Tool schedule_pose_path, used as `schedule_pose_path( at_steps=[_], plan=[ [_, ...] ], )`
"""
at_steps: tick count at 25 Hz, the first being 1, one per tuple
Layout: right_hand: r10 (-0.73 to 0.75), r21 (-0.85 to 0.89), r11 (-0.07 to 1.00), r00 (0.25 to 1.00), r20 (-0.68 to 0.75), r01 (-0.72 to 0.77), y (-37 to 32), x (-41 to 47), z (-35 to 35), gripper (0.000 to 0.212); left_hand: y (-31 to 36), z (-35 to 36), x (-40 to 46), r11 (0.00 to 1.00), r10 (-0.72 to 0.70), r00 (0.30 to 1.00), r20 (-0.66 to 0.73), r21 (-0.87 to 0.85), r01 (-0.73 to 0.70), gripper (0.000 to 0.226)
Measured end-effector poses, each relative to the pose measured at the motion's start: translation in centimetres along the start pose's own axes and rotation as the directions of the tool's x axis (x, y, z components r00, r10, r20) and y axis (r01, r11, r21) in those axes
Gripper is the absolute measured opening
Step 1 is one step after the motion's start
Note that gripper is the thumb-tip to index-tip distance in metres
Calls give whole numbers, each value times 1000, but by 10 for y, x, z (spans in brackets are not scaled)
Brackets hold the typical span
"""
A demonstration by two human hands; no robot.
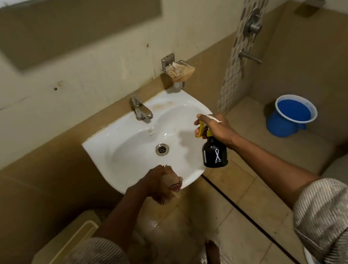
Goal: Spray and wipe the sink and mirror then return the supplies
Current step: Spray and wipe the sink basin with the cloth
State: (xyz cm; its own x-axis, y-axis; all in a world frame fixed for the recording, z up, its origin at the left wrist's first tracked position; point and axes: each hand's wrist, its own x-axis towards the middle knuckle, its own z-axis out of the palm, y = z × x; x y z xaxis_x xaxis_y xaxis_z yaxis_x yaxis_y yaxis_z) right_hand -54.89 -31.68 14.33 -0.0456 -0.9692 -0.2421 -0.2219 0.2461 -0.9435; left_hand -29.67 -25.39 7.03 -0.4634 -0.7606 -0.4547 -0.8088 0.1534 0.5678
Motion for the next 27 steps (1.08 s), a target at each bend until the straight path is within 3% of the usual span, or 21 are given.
schedule_pose_path(
  at_steps=[3, 7, 10, 12, 15, 17, 18, 20, 22, 25, 27],
  plan=[
    [11, -12, 1000, 1000, 10, -11, 9, -4, 14, 43, -13, -15, -9, 982, -163, 985, 62, -85, 167, 60],
    [33, -22, 999, 999, 3, -33, 17, -5, 17, 43, -39, -52, -15, 935, -351, 924, 155, 121, 335, 29],
    [39, -11, 999, 999, -23, -39, 22, -3, 8, 42, -60, -100, -11, 859, -470, 876, 113, 287, 424, 54],
    [46, -4, 999, 998, -41, -46, 27, 0, 1, 41, -64, -119, -2, 860, -426, 904, 34, 327, 392, 64],
    [55, 17, 998, 996, -77, -54, 33, 5, -2, 41, -55, -105, 29, 956, -190, 974, -127, 203, 213, 69],
    [62, 34, 998, 994, -91, -59, 37, 11, -1, 41, -38, -69, 45, 983, -175, 967, -183, 22, 182, 37],
    [68, 36, 997, 994, -89, -65, 38, 14, 0, 41, -32, -46, 56, 977, -203, 961, -190, -102, 186, 25],
    [83, 46, 996, 993, -84, -80, 39, 22, 3, 40, -31, -2, 82, 945, -253, 919, -301, -280, 169, 23],
    [92, 67, 994, 993, -80, -87, 40, 34, 3, 40, -32, 34, 110, 942, -296, 877, -379, -266, 203, 29],
    [92, 98, 991, 994, -55, -86, 43, 47, -1, 40, -19, 58, 137, 858, -509, 772, -381, -289, 424, 52],
    [94, 123, 989, 994, -49, -87, 48, 55, -8, 40, -14, 63, 160, 827, -560, 706, -434, -342, 446, 59]
  ],
)
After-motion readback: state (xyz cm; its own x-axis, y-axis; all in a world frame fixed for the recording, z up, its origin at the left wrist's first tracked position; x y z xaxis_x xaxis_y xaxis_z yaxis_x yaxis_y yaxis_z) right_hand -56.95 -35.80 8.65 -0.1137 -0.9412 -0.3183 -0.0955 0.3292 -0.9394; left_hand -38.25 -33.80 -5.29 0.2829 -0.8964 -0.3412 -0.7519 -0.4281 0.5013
